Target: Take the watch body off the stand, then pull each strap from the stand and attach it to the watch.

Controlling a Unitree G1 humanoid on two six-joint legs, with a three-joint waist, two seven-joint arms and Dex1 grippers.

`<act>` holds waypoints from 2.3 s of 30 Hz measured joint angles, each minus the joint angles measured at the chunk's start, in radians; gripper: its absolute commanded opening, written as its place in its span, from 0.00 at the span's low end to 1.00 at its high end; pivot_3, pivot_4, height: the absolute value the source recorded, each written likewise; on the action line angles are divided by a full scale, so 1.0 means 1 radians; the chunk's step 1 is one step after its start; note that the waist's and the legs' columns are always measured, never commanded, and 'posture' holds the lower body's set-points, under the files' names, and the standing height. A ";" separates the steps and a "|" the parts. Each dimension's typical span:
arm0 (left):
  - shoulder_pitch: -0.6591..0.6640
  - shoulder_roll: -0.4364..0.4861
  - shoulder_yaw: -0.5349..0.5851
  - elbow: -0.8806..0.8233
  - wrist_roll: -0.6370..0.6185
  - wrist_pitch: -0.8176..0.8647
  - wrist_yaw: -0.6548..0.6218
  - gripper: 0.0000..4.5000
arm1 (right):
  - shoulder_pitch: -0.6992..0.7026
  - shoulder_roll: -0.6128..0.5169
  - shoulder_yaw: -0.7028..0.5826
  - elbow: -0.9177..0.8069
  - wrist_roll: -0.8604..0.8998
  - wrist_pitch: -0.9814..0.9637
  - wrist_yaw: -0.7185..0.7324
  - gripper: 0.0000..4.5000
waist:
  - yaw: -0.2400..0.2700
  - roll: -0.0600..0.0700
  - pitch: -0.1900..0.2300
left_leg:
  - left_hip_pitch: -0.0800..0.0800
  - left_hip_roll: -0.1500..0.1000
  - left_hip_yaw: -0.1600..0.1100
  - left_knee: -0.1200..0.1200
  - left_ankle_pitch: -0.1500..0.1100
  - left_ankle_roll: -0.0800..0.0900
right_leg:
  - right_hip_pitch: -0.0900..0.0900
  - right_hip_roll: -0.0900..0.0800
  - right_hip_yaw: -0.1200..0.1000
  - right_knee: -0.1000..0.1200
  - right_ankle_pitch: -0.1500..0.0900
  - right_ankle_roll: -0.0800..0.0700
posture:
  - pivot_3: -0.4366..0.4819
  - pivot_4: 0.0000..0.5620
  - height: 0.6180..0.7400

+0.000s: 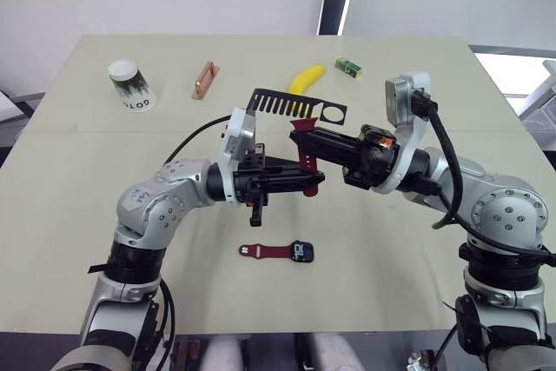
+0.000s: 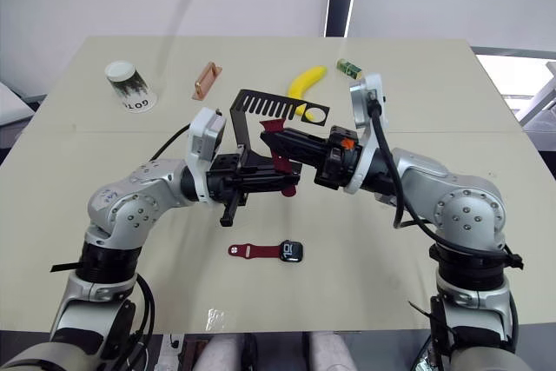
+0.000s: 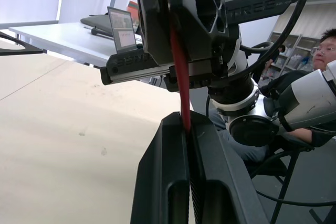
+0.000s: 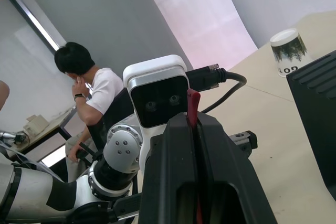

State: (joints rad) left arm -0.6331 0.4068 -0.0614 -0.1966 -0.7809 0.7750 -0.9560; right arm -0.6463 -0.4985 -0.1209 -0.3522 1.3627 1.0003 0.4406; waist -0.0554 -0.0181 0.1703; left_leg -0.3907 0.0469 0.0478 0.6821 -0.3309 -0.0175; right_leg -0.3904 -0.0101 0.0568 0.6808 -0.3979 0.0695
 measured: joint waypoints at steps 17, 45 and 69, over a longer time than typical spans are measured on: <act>0.203 0.273 -0.220 -0.153 0.330 -0.173 -0.082 0.99 | 0.369 -0.493 -0.085 -0.212 -0.165 0.000 0.411 0.00 | 0.027 0.001 0.001 | 0.000 -0.001 0.000 -0.002 -0.001 0.002 | 0.003 -0.001 0.000 -0.008 0.000 0.000 | 0.48 0.27 1.00; 0.224 0.081 -0.382 0.008 0.654 -0.367 0.015 0.84 | 0.718 -0.586 -0.155 -0.315 -0.457 -0.193 0.585 0.00 | 0.031 0.000 0.002 | 0.006 0.000 0.000 0.000 -0.002 0.004 | 0.010 0.001 0.000 -0.008 0.000 0.000 | 0.48 0.27 1.00; 0.218 0.050 -0.381 -0.021 0.645 -0.252 0.004 0.35 | 0.705 -0.575 -0.154 -0.315 -0.458 -0.194 0.567 0.00 | 0.031 0.000 0.001 | 0.006 -0.001 0.000 0.000 -0.002 0.004 | 0.011 0.001 0.000 -0.007 0.000 0.000 | 0.48 0.27 1.00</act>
State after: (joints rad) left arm -0.4151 0.4570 -0.4426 -0.2176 -0.1357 0.5227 -0.9521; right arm 0.0591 -1.0736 -0.2752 -0.6669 0.9046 0.8068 1.0073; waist -0.0242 -0.0178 0.1718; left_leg -0.3844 0.0463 0.0476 0.6822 -0.3328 -0.0139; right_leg -0.3796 -0.0092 0.0569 0.6734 -0.3979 0.0697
